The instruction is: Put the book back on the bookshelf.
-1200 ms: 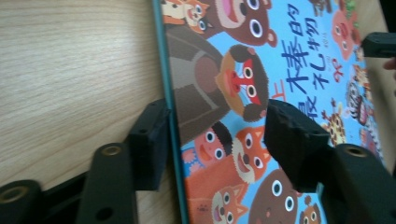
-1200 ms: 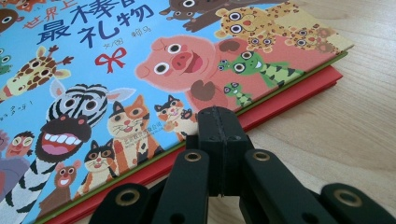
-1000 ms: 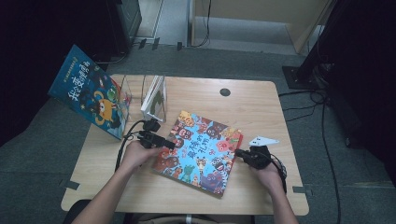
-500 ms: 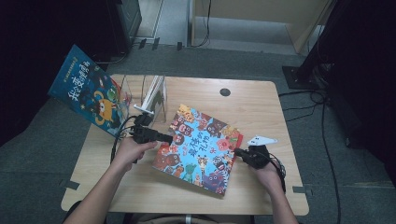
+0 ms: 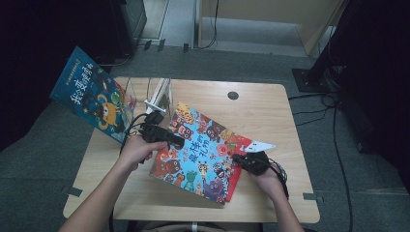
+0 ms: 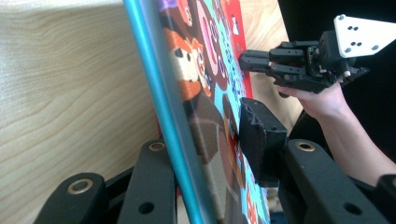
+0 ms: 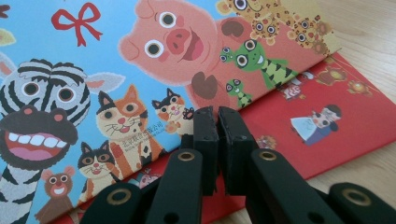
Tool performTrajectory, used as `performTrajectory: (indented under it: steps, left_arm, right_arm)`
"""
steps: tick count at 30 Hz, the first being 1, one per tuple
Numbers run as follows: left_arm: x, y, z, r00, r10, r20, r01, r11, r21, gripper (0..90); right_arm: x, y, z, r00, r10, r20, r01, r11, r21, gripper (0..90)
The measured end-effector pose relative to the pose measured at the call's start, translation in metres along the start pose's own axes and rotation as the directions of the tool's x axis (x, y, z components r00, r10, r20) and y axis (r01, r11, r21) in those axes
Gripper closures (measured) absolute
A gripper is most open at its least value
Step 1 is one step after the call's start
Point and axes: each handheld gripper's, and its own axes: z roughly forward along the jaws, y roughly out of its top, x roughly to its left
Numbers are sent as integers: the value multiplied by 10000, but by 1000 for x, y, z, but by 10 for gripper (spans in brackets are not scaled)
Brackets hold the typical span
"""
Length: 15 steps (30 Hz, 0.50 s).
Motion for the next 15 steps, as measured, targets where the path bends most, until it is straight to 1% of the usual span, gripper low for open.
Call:
performTrajectory:
  steps: [2,4,6,8,12,15]
  left_arm:
    - [-3,3,-3,10000,1,31,-1,9999,144,696]
    - [-5,7,-7,9997,-144,175,137,9992,373,717]
    - [-9,11,-11,9994,-127,328,112,9990,433,746]
    - [-14,16,-16,9994,-68,340,52,9988,493,766]
    - [-24,25,-23,10000,41,-50,-37,9971,766,778]
    - [-31,31,-26,9994,149,-297,-117,9945,1040,781]
  right_arm:
    - [1,1,1,9999,-98,18,98,9999,-18,849]
    - [2,2,2,9999,-152,-3,152,9999,-13,831]
    - [3,2,4,9996,-261,-63,261,9997,-27,803]
    - [5,3,5,9992,-354,-165,353,9994,-56,766]
    - [10,5,9,9972,-680,-317,675,9976,-150,694]
    - [13,6,12,9951,-879,-452,871,9960,-183,623]
